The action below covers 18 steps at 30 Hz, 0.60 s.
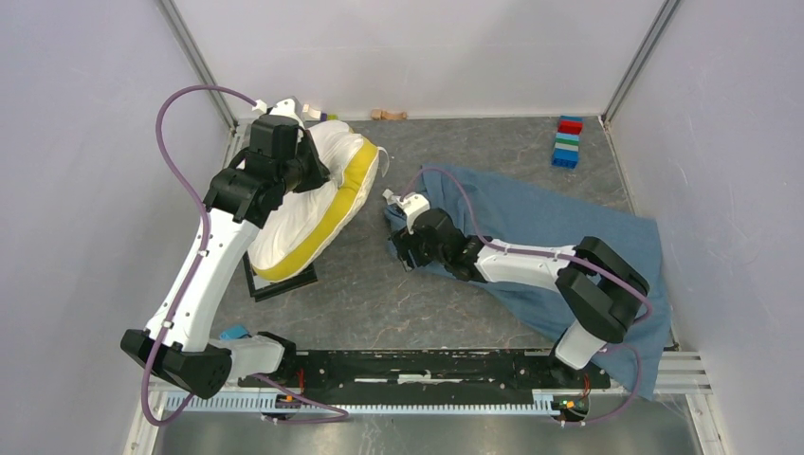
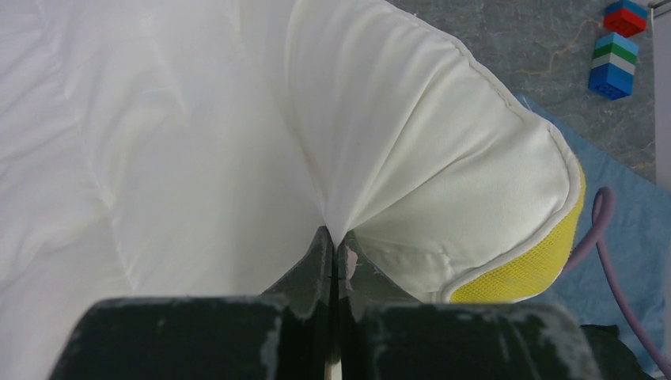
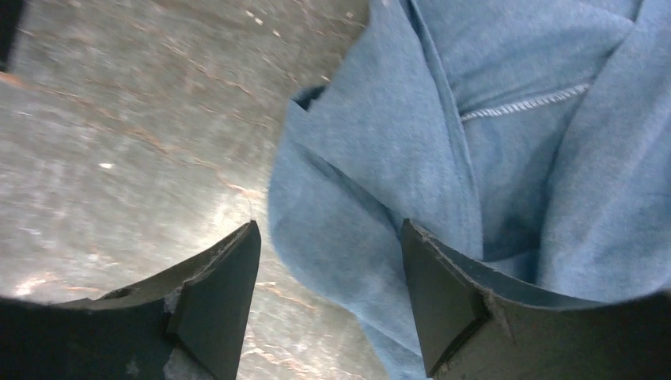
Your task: Put the pillow into the pillowcase
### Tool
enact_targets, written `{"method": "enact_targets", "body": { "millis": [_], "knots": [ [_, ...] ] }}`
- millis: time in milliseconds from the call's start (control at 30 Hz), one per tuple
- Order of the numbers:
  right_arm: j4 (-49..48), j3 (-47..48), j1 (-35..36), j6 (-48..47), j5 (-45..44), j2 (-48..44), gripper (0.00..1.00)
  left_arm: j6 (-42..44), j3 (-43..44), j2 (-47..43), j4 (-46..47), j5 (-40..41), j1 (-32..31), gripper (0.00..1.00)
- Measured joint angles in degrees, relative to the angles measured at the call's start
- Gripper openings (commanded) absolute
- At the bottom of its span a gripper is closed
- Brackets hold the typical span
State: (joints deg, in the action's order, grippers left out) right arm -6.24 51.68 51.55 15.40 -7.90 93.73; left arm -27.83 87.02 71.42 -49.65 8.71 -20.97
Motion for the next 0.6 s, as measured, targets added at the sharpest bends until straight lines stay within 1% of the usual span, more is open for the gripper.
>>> {"method": "enact_targets", "body": {
  "millis": [67,200,233,267,333,433,600],
  "knots": [
    [1.4,0.0,0.2,-1.7,-1.6,1.0,0.40,0.0,0.0,0.0,0.0,0.0,0.0,0.02],
    [4.2,0.0,2.2,-3.8,-4.3,1.4,0.11,0.0,0.0,0.0,0.0,0.0,0.0,0.02],
    [4.7,0.0,3.0,-4.1,-4.6,1.2,0.06,0.0,0.0,0.0,0.0,0.0,0.0,0.02],
    [5.3,0.0,4.0,-4.0,-4.6,0.9,0.03,0.0,0.0,0.0,0.0,0.0,0.0,0.02],
    [6.6,-0.2,6.4,-3.5,-4.1,-0.5,0.00,0.0,0.0,0.0,0.0,-0.1,0.0,0.02],
    [7.3,-2.2,10.2,-2.3,-2.9,-4.8,0.00,0.0,0.0,0.0,0.0,-0.6,0.0,0.03],
    [5.4,-9.2,15.0,0.7,1.1,-12.2,0.00,0.0,0.0,0.1,-0.1,-2.1,-0.4,0.02]
  ]
}}
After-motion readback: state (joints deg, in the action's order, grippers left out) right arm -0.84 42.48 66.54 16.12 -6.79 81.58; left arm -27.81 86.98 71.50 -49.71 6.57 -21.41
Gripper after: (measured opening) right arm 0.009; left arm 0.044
